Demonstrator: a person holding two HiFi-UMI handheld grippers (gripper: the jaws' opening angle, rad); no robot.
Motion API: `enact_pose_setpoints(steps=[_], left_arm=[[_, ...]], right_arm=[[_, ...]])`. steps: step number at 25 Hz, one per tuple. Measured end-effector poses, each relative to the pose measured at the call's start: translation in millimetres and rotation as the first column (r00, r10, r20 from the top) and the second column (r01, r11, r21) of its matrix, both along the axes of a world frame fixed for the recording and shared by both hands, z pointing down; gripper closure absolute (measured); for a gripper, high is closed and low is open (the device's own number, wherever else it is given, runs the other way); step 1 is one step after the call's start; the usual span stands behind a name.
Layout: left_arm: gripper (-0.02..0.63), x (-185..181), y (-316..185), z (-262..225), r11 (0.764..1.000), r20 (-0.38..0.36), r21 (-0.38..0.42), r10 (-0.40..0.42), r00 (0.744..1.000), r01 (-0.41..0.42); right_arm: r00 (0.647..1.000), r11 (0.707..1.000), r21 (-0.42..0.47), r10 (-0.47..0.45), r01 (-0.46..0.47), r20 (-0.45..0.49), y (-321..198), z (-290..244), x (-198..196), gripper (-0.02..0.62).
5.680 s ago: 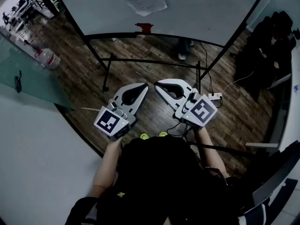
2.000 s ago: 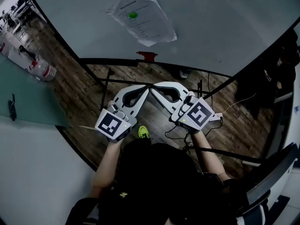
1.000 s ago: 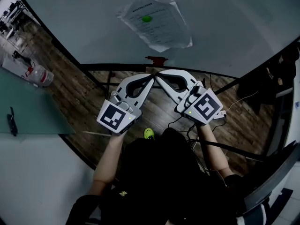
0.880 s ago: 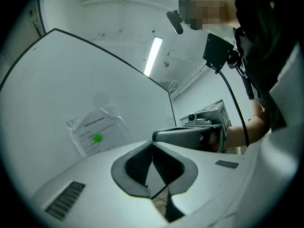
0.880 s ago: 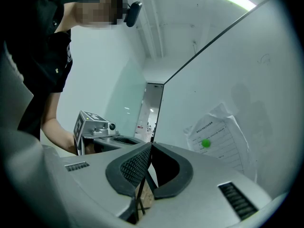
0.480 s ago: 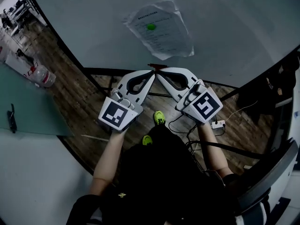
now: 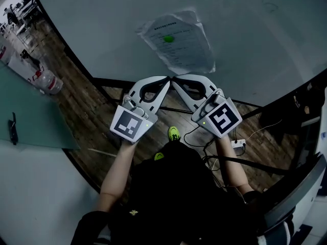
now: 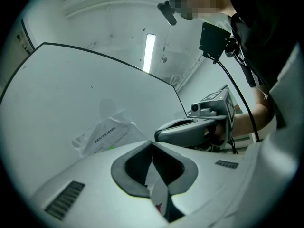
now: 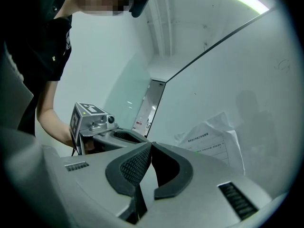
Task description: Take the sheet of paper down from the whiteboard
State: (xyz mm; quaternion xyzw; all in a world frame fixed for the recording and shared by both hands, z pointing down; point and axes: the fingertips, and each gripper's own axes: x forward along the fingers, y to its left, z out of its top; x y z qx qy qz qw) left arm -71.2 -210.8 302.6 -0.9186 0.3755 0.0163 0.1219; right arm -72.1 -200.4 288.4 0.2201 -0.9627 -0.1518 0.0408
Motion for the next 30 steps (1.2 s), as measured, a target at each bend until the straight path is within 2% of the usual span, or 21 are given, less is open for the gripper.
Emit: enact_pose_setpoints(steps=[15,30], left_arm=[[0.591,-5,-66,-4,0.998,0.047,0.055,-0.043,0.998,0.040],[0.583,-8,-112,-7,0.992,0.108,0.102,-0.090,0.990,0.079]], right_arm=[[0.996,0.996,0.040,0.076,-0.074,-0.046,-70,-8,4,0.554],[0.987,0.992,0.045,0.123,-0.119,-0.100,-108,-8,7,0.537]])
